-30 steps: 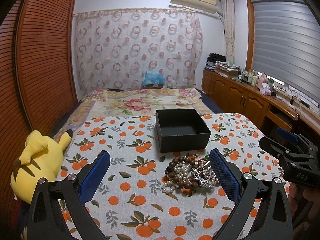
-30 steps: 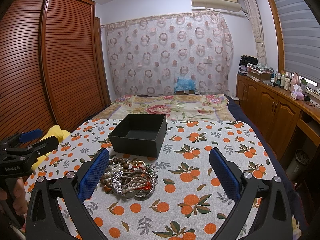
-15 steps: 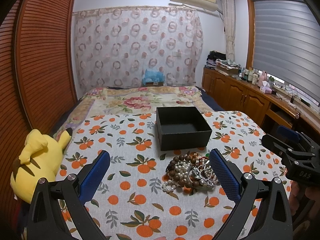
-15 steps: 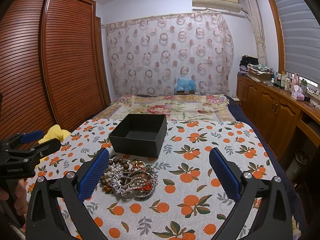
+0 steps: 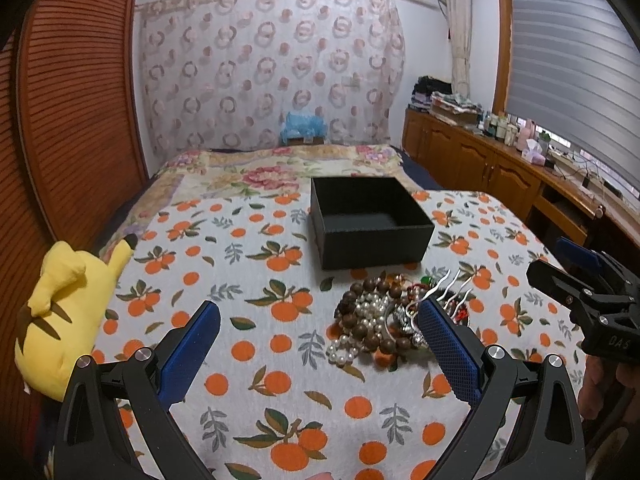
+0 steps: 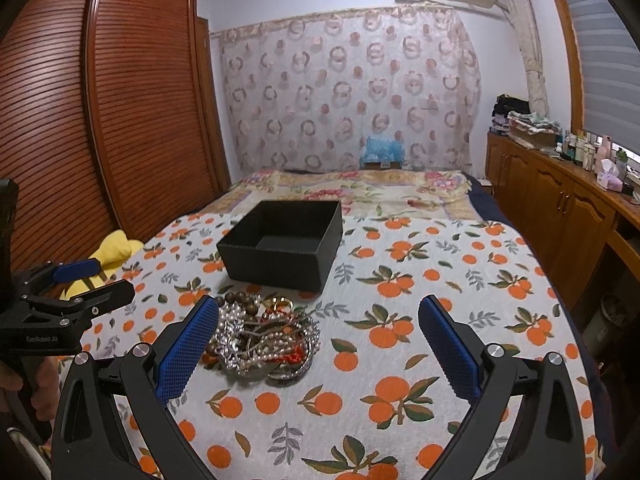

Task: Organize jewelry
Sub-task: 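Reach into the pile and grasp the silver hairpins with the right tool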

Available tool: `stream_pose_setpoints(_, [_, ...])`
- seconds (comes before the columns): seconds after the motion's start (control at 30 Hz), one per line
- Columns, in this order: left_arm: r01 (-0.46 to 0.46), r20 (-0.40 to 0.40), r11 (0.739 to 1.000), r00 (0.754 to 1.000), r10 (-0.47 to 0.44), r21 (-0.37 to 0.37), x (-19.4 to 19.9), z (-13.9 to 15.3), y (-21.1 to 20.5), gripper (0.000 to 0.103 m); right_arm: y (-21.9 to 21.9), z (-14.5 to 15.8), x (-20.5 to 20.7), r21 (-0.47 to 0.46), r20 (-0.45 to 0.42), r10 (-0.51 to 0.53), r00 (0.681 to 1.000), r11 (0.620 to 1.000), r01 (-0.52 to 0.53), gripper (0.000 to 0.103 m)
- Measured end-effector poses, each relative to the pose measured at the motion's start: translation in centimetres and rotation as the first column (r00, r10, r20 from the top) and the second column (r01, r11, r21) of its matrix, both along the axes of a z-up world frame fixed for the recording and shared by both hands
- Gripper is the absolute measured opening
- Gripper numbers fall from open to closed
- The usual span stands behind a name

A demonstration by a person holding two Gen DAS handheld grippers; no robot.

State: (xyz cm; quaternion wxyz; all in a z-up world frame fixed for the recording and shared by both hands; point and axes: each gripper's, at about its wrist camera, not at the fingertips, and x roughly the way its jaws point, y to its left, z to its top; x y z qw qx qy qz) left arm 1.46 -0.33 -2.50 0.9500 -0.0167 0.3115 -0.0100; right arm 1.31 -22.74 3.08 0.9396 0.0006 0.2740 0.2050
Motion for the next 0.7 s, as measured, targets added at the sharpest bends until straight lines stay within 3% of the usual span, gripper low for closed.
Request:
stream_pose_setpoints(0.43, [0.027, -0.095, 1.000, 0.995, -0.027, 0.000, 0.9, -2.9, 0.3, 0.096, 2.1, -3.2, 2.7, -0.045, -0.114, 0.105, 0.988, 0.993, -0.110, 0.100])
stream_pose_setpoints(0.7, [0.041, -0.137, 0.999, 0.990, -0.041, -0.006, 1.3, -4.1, 0.3, 0.096, 3.4, -5.0, 5.1, -0.042, -0.217, 0.148, 0.965, 0.986, -0.161, 0.093])
